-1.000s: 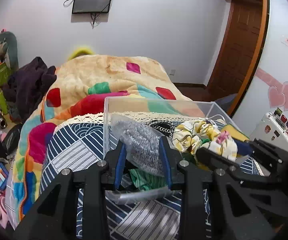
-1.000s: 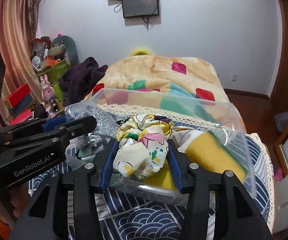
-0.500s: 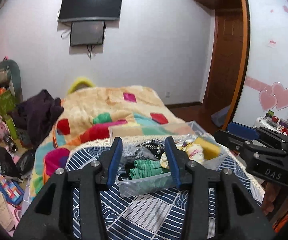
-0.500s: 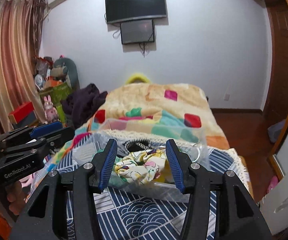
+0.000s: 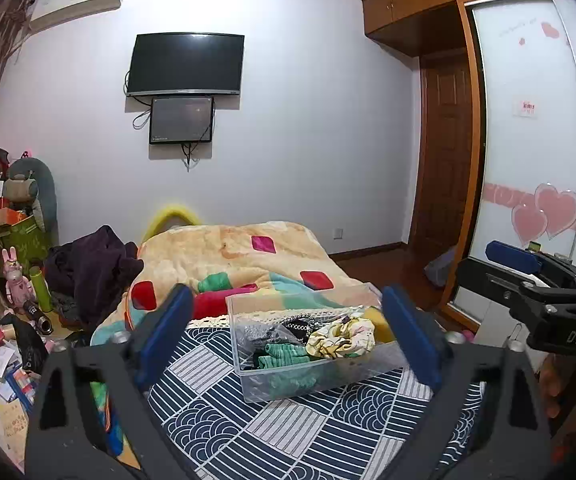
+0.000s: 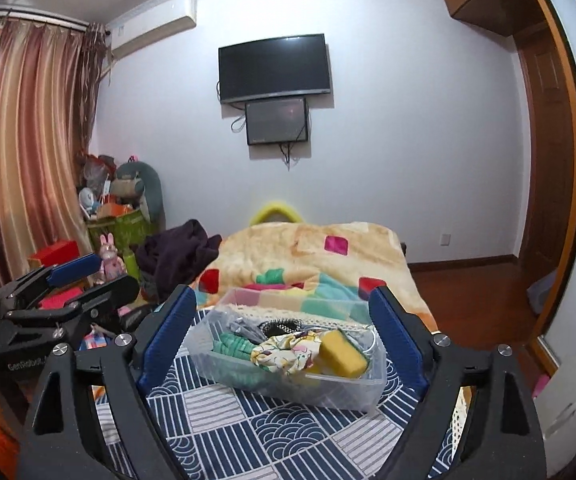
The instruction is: Organize soft objects
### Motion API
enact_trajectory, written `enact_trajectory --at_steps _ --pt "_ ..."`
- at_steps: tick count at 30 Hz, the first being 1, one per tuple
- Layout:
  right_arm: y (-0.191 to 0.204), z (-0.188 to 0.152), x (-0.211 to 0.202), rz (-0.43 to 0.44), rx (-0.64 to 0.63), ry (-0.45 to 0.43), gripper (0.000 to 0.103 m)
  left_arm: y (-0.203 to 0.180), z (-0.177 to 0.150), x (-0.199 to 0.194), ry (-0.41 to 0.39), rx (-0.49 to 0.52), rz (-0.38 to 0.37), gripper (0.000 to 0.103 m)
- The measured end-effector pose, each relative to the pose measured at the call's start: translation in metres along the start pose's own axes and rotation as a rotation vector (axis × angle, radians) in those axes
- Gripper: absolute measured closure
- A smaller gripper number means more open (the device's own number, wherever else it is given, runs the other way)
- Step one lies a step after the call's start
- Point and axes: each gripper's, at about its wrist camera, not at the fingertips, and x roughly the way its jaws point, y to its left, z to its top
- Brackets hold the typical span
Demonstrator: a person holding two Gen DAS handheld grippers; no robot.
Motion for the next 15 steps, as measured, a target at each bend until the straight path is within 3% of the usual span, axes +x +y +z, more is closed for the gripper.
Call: enact_trajectory --at_steps 5,15 --pt "-0.001 -0.001 -0.012 -0.003 0.017 -0.027 0.002 -0.002 0.001 -0.01 -0.029 0.006 0.013 0.0" --pt "0.004 -0.003 -0.024 -0.031 -0.005 -0.059 0.0 -0.003 -0.001 -0.019 -0.034 0.001 -0.002 0.0"
